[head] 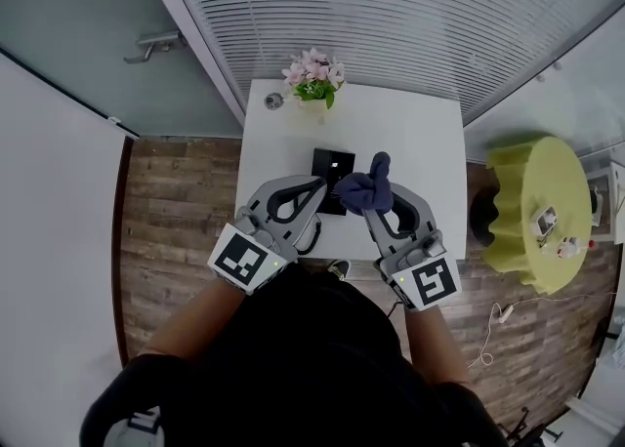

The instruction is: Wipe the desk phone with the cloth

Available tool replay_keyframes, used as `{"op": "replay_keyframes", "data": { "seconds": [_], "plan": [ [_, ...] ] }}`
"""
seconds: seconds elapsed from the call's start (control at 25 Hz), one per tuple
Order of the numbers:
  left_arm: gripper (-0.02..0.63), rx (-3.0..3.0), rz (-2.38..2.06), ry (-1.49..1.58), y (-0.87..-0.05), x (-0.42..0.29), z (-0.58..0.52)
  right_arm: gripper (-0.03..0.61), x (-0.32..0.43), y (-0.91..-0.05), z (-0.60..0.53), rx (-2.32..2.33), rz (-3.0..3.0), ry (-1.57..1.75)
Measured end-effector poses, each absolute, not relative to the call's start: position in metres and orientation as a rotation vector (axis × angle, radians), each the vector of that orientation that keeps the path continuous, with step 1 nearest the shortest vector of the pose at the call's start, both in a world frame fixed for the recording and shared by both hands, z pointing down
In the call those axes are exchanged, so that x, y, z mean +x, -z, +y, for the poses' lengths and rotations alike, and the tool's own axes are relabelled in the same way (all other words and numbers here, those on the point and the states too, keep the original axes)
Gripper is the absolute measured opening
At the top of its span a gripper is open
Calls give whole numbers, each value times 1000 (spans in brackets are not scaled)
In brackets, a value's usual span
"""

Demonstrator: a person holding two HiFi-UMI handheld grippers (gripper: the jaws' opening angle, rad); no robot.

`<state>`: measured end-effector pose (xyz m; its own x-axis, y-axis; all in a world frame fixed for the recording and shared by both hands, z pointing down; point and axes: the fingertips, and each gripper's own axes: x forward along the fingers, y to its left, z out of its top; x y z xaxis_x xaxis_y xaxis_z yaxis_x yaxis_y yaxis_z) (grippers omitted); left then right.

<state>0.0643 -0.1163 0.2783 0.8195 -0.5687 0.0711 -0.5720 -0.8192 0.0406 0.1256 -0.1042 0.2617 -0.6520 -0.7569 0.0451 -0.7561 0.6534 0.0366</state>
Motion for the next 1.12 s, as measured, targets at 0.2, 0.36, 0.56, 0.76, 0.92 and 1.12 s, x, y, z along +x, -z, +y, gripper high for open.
{"op": "replay_keyframes", "data": {
  "seconds": [0.2, 0.36, 0.56, 0.76, 0.92, 1.12],
  "plan": [
    [9, 2947, -919, -87, -275, 66, -116, 94, 125, -257, -105, 1278, -2824, 1],
    [9, 2947, -920, -96, -277, 68, -119, 95, 126, -257, -109, 1276, -2824, 14],
    [9, 2955, -925, -99, -277, 68, -120, 94, 125, -260, -108, 1278, -2822, 3],
    [9, 2937, -925, -90, -278, 68, -120, 94, 123, -261, -107, 1273, -2812, 26],
    [9, 2937, -930, -84, -277, 68, -119, 94, 123, -262, -105, 1271, -2806, 25],
    [9, 2927, -928, -83, -280, 66, -117, 94, 120, -264, -103, 1267, -2802, 42]
  ]
}}
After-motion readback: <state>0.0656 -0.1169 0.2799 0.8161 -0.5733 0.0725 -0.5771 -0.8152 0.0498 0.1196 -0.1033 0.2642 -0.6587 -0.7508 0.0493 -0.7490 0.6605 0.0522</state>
